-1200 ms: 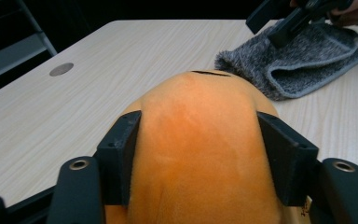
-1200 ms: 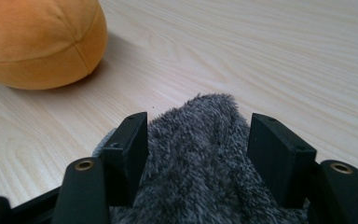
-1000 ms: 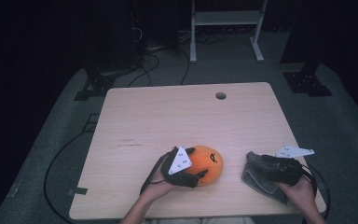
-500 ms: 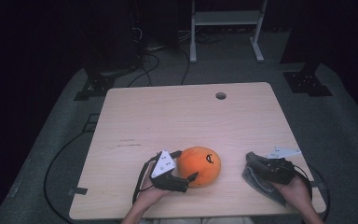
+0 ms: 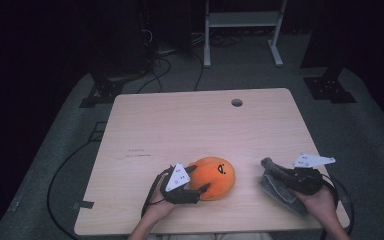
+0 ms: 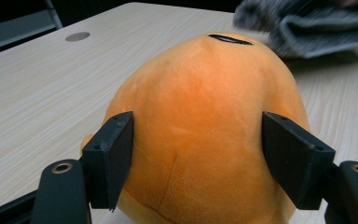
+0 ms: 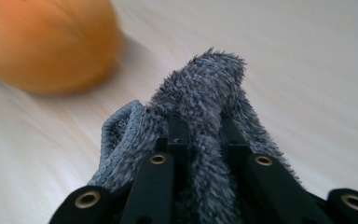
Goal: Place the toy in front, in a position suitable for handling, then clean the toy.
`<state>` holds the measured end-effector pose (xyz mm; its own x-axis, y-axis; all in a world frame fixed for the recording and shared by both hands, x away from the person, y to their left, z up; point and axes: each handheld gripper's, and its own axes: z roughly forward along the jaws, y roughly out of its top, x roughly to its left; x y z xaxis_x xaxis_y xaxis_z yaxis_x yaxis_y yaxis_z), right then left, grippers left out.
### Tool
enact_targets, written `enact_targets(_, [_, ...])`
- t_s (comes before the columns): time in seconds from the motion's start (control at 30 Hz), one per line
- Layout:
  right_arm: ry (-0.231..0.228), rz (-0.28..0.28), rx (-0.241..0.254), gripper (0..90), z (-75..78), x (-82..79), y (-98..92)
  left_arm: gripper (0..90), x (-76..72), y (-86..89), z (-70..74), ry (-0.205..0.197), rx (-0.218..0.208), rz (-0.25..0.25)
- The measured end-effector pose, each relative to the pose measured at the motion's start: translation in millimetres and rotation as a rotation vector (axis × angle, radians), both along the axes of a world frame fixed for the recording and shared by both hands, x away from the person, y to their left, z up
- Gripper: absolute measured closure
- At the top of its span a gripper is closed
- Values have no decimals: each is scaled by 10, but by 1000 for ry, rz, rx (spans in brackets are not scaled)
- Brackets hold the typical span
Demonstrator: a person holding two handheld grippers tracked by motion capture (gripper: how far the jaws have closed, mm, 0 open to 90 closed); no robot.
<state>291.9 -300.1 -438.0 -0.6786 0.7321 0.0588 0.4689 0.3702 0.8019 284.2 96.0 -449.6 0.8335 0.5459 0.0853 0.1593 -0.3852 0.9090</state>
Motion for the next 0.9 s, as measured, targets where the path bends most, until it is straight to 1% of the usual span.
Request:
enact_targets(0.07, [-43,57,58,778,118,-67,75,271,11,-13,-11,5,-12,11])
enact_targets(0.1, [-65,83,65,776,175,-102,138,266,21,-18,-14,7,-15,11])
enact_targets(0.13, [-93,118,66,776,235,-141,227,265,29,-20,-14,9,-16,11])
enact_targets(0.17, [-107,142,74,776,275,-176,302,264,33,-21,-13,11,-18,12])
enact_targets(0.23, [-138,177,58,775,332,-219,431,258,33,-22,-13,11,-18,13])
enact_targets(0.27, [-144,189,53,774,345,-230,477,257,28,-21,-14,9,-16,11])
enact_targets(0.33, [-154,193,42,773,345,-232,525,253,11,-19,-15,6,-12,10])
enact_targets(0.4, [-144,202,52,772,327,-216,531,249,-3,-14,-19,-1,-8,4])
enact_targets(0.5, [-137,210,66,771,293,-187,544,244,2,4,-31,8,-19,5])
enact_targets(0.6, [-130,228,76,771,262,-169,587,245,10,-1,-28,8,-17,5])
enact_targets(0.7, [-134,260,67,769,242,-201,669,244,16,-12,-24,9,-16,6])
enact_targets(0.8, [-133,274,66,769,243,-228,711,242,23,-17,-24,7,-15,5])
enact_targets(0.9, [-139,298,60,768,241,-255,808,242,30,-21,-24,8,-17,3])
